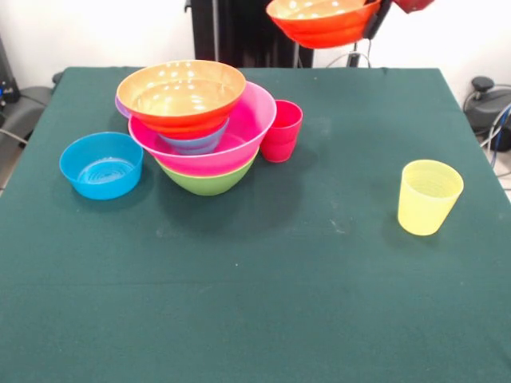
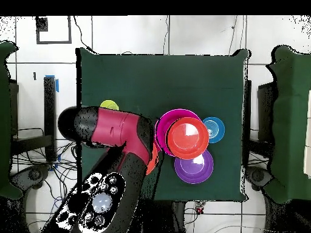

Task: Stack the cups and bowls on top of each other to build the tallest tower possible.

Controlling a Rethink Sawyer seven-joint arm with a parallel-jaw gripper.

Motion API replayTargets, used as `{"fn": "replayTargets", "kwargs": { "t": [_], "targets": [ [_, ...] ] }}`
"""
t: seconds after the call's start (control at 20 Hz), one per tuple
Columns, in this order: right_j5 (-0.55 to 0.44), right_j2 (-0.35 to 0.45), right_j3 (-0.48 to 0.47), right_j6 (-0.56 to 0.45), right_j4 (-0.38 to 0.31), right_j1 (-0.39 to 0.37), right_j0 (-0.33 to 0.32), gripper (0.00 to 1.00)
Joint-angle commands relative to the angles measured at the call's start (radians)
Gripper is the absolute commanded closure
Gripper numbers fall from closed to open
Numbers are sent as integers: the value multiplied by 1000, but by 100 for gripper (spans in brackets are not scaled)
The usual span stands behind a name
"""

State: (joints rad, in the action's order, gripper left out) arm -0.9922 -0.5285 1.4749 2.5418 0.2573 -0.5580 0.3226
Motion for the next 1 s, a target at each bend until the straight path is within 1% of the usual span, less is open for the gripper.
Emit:
{"fn": "replayTargets", "kwargs": {
  "t": [0.05,0.5,1.0],
  "targets": [
    [-52,143,76,-132,-98,-17,-41,100],
    [-53,172,70,-168,-141,-41,-104,100],
    [-48,206,75,-217,-216,-73,-186,100]
  ]
}}
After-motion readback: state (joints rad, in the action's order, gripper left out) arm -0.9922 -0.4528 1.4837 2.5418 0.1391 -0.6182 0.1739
